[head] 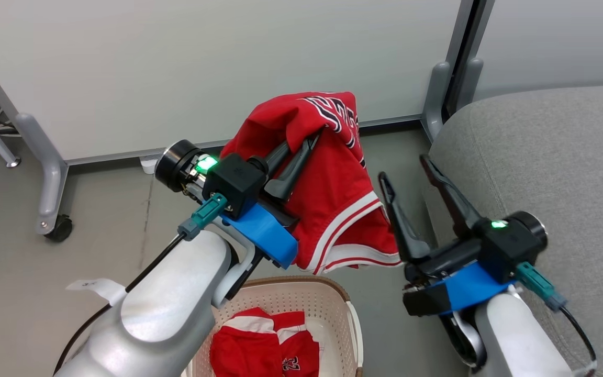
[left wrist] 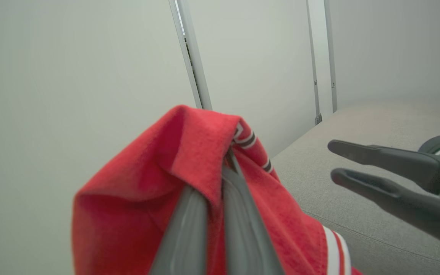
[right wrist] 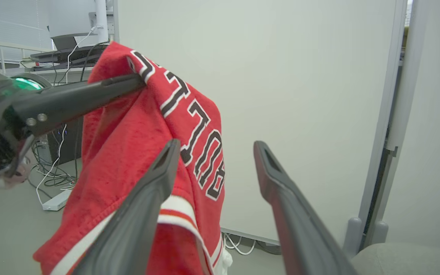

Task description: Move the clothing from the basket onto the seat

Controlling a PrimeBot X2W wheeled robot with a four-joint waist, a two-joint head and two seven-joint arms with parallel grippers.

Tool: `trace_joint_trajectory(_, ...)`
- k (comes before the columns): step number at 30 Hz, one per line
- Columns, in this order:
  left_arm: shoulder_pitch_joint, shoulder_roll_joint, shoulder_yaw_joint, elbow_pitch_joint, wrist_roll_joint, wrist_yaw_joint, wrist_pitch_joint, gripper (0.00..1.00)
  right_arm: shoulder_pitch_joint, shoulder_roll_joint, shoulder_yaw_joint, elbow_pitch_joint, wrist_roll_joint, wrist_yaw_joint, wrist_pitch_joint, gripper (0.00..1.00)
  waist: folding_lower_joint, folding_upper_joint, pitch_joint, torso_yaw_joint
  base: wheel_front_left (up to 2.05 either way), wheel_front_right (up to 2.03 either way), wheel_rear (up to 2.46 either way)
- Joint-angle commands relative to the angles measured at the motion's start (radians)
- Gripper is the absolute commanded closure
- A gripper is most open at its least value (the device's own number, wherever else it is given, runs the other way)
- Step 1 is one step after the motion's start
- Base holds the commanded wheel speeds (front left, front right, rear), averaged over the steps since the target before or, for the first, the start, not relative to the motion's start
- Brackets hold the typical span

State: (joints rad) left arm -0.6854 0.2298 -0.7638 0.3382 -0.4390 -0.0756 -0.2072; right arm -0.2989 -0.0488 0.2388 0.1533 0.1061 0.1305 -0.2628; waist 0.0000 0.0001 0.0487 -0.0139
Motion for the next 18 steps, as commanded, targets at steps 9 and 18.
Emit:
trace_joint_trajectory(9, -0.035, -0.016, -0.017, -0.008, 0.010, 0.001, -0.011, 1.00, -0.159, -0.003, 0.126, 0.135, 0.051, 0.000, -0.003, 0.00, 0.0000, -0.0001, 0.039, 0.026, 0.00, 0.00, 0.00)
trace_joint_trajectory(18, -0.056, -0.036, -0.045, -0.018, 0.016, -0.009, -0.019, 1.00, -0.257, -0.003, 0.187, 0.294, 0.089, 0.000, -0.002, 0.00, 0.0000, -0.0001, 0.059, 0.042, 0.00, 0.00, 0.00)
